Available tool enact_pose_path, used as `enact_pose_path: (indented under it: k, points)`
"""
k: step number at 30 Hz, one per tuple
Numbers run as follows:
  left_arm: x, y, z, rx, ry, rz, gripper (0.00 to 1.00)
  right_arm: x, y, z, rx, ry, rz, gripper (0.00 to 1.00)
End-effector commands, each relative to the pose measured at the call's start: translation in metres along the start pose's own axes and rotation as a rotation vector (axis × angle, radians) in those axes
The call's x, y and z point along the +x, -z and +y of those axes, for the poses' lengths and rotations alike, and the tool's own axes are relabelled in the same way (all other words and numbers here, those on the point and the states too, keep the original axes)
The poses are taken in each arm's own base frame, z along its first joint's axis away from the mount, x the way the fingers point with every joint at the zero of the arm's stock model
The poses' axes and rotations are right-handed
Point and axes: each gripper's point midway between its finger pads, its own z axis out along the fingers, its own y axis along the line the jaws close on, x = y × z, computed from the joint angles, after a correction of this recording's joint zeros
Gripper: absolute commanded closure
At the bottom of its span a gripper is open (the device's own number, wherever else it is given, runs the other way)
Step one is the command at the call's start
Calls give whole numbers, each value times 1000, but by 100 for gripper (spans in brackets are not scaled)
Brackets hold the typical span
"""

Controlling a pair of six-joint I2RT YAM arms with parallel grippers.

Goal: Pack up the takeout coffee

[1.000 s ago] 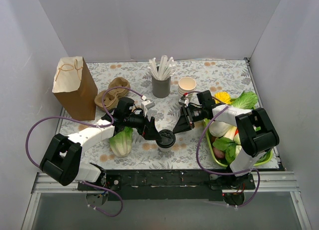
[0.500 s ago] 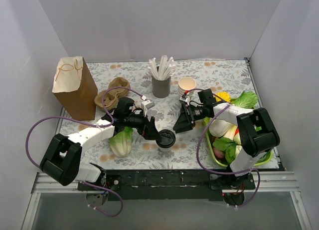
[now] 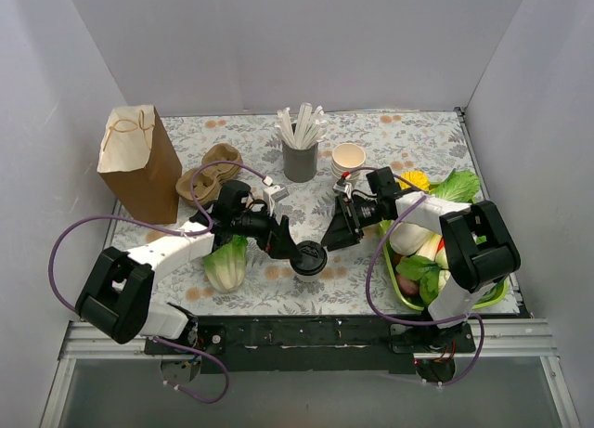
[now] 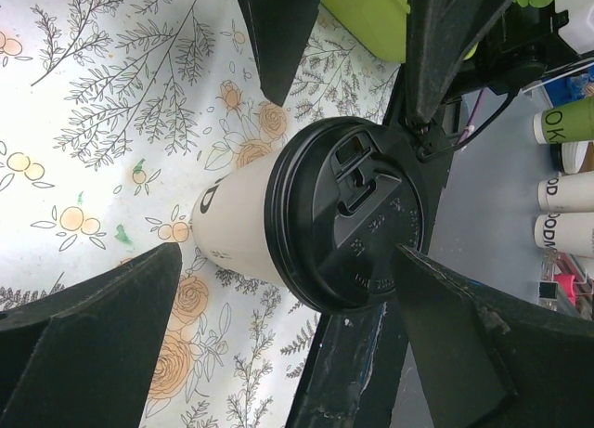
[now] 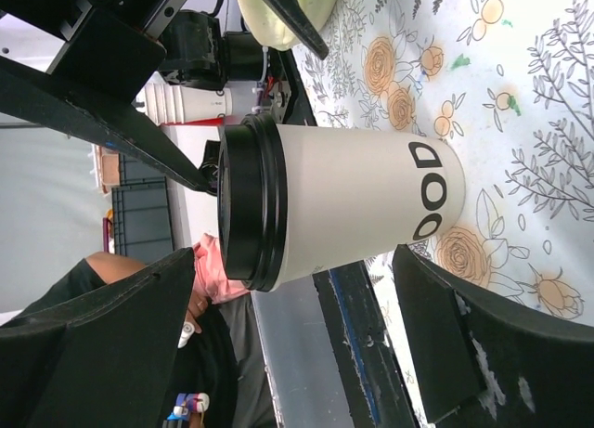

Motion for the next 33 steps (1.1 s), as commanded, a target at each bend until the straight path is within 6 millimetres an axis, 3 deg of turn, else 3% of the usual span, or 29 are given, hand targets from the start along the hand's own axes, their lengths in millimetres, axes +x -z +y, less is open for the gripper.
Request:
enact_pose_path:
  k: [1,6,16,27,33]
  points:
    - [-19,-2,-4,11,-43,-28,2,-6,-4,16,-35,66,6,5]
    - [-16,-3,-2,10,-35,-21,2,-3,-6,14,-31,55,17,6]
    - [-16,-4,-1,10,-33,-18,2,8,-8,6,-24,22,31,22]
    - [-15,-4,-1,10,-28,-17,2,8,-9,6,-10,12,33,9]
    - [-14,-5,0,11,-28,-14,2,10,-10,-1,28,-7,31,9]
